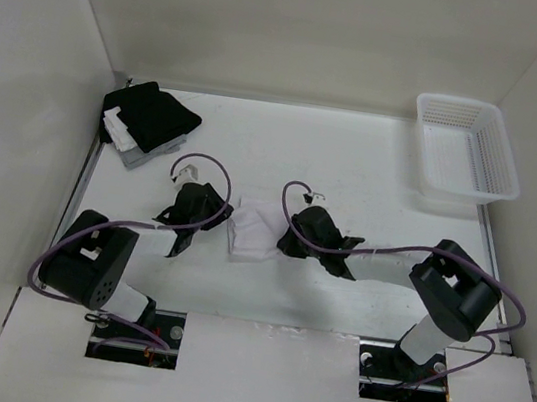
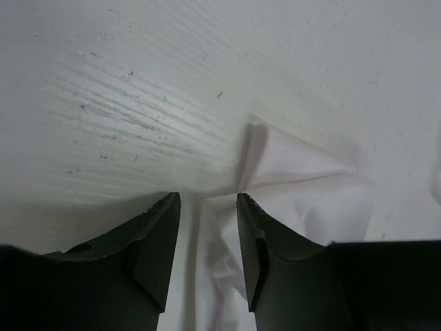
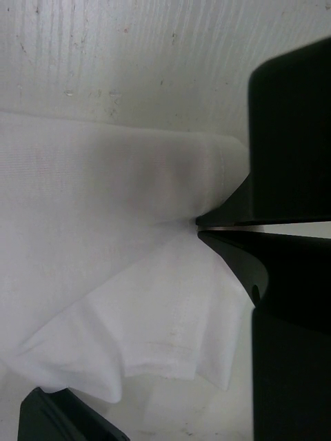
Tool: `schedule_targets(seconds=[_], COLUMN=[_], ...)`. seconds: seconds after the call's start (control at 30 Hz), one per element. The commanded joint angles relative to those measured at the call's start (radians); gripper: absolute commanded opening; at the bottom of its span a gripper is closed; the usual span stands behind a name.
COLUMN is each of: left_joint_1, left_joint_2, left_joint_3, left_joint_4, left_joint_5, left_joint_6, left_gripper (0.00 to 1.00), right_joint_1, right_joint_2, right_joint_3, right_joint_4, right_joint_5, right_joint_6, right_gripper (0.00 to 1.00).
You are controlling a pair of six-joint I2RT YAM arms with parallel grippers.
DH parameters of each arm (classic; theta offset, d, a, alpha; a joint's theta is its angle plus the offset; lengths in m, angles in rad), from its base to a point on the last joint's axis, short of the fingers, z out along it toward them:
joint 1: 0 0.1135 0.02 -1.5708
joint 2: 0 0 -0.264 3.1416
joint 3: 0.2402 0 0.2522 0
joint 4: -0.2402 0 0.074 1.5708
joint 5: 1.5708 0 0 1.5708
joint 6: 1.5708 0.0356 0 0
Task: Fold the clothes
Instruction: Fold the tank top
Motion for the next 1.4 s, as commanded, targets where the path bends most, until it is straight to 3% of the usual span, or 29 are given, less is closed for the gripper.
schedule_targets(seconds=[0.0,0.1,0.4,0.6,0.83,1.07,1.17,1.37], left_joint_1=[0.001,-0.001,0.010,0.016,0.037,0.093,0.097,0.085], left_joint_2=[0.028,0.049,0.055,-0.032,-0.063,0.155,0.213,0.051], left_joint_3=[0.045,0.054,0.065,0.069,0.118,0.212,0.223,0.143], left_joint_4=[0.022,0.058,0.115,0.107,0.110,0.121,0.150,0.135], left_joint_5=[-0.007,-0.004,0.094,0.110,0.108,0.093,0.108,0.062], left_joint_6=[0.030,0.026,0.000,-0.034,-0.073,-0.085,-0.106,-0.102], left_gripper=[0.37,0.36,0.06,0.00,0.00,0.01,0.06,0.21], right_joint_1=[-0.010,-0.013,-0.029,-0.031,-0.031,-0.028,-0.028,-0.028], right_joint_2=[-0.027,-0.027,-0.041,-0.029,-0.027,-0.050,-0.052,-0.098], right_joint_3=[-0.025,-0.037,-0.055,-0.065,-0.074,-0.078,-0.077,-0.078], right_joint_4=[0.077,0.089,0.105,0.117,0.120,0.119,0.119,0.112], right_joint_5=[-0.005,-0.008,-0.014,-0.014,-0.013,-0.013,-0.011,-0.010], right_joint_6=[-0.005,-0.005,-0.006,-0.008,-0.008,-0.009,-0.011,-0.012], right_gripper=[0.10,0.10,0.11,0.11,0.12,0.15,0.18,0.27])
